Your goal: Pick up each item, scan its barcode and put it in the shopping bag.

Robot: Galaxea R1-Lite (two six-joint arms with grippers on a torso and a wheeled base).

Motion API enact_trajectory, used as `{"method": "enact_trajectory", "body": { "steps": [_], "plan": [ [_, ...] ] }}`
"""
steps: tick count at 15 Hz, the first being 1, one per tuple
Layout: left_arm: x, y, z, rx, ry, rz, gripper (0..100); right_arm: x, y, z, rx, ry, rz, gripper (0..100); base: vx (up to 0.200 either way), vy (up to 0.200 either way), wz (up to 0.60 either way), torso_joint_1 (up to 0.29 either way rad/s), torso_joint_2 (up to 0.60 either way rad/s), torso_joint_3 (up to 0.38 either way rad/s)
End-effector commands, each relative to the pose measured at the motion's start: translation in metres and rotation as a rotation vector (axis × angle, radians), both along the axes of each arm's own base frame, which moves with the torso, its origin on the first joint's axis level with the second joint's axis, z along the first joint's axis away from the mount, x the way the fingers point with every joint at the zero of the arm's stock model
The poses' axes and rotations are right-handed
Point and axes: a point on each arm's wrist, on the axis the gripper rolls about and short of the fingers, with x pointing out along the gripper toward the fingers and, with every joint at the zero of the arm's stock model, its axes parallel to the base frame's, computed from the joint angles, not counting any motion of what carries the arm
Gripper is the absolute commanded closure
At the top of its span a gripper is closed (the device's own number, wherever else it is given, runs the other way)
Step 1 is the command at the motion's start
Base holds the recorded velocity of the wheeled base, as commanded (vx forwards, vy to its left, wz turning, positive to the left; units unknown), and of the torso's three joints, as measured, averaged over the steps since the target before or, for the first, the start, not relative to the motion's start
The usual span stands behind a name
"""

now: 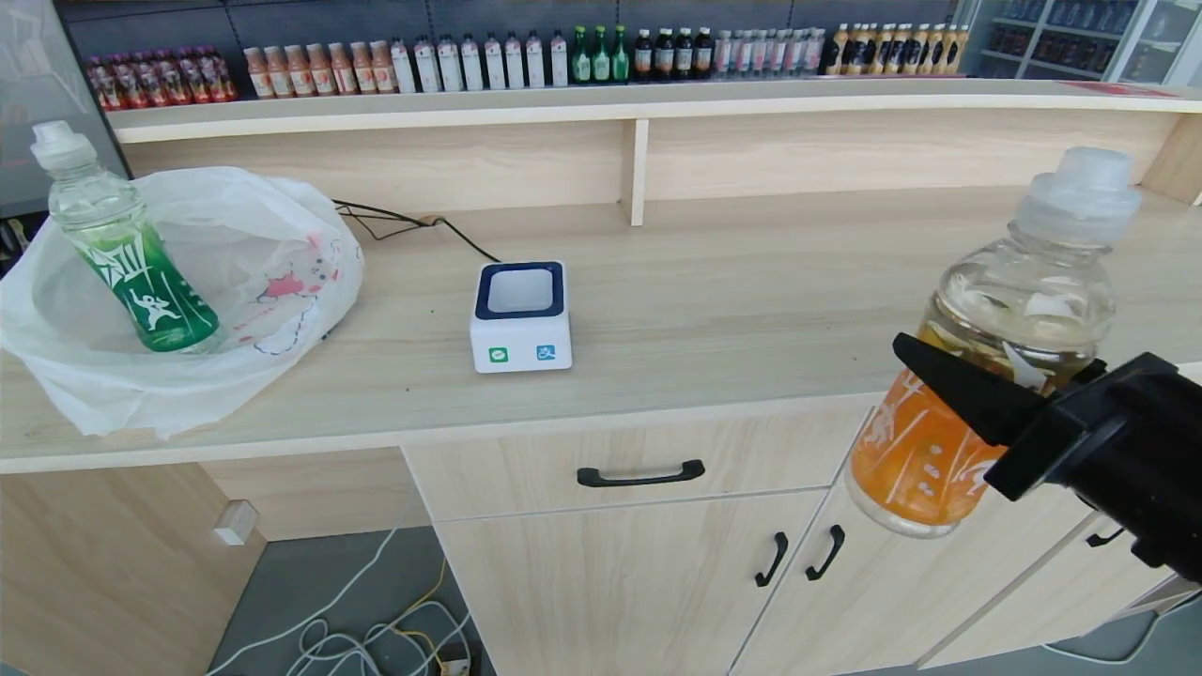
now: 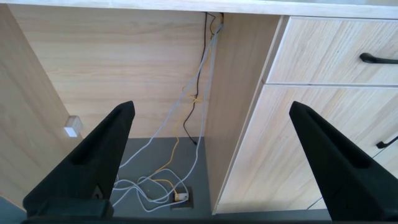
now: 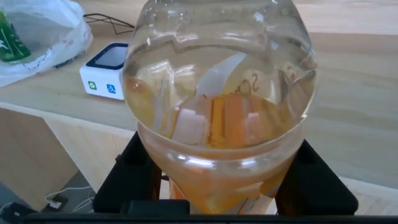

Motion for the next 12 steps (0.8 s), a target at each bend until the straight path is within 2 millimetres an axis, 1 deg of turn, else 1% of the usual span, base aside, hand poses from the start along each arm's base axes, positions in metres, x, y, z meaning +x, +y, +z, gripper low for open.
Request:
{"method": "enact_trajectory", "body": {
  "steps": [1, 2, 4, 6, 9, 10, 11, 12],
  "plan": [
    [0.000, 0.000, 0.000, 0.000, 0.000, 0.001, 0, -0.023, -0.003, -0.009, -0.035, -0.013, 0.061, 100, 0.000, 0.000, 0.00, 0.000, 0.00, 0.000],
    [0.000, 0.000, 0.000, 0.000, 0.000, 0.000, 0, -0.027, -0.002, -0.011, -0.055, -0.017, 0.080, 100, 0.000, 0.000, 0.00, 0.000, 0.00, 0.000],
    [0.000, 0.000, 0.000, 0.000, 0.000, 0.000, 0, -0.028, -0.001, -0.012, -0.060, -0.015, 0.087, 100, 0.000, 0.000, 0.00, 0.000, 0.00, 0.000],
    [0.000, 0.000, 0.000, 0.000, 0.000, 0.000, 0, -0.028, 0.006, -0.012, -0.109, -0.035, 0.115, 100, 0.000, 0.000, 0.00, 0.000, 0.00, 0.000],
    [0.000, 0.000, 0.000, 0.000, 0.000, 0.000, 0, -0.028, 0.033, 0.003, -0.225, -0.154, 0.190, 100, 0.000, 0.000, 0.00, 0.000, 0.00, 0.000],
    [0.000, 0.000, 0.000, 0.000, 0.000, 0.000, 0, -0.034, 0.046, 0.002, -0.281, -0.195, 0.248, 100, 0.000, 0.000, 0.00, 0.000, 0.00, 0.000],
    [0.000, 0.000, 0.000, 0.000, 0.000, 0.000, 0, -0.039, 0.054, -0.002, -0.325, -0.213, 0.291, 100, 0.000, 0.000, 0.00, 0.000, 0.00, 0.000],
    [0.000, 0.000, 0.000, 0.000, 0.000, 0.000, 0, -0.041, 0.056, -0.006, -0.358, -0.222, 0.302, 100, 0.000, 0.000, 0.00, 0.000, 0.00, 0.000]
  ]
}}
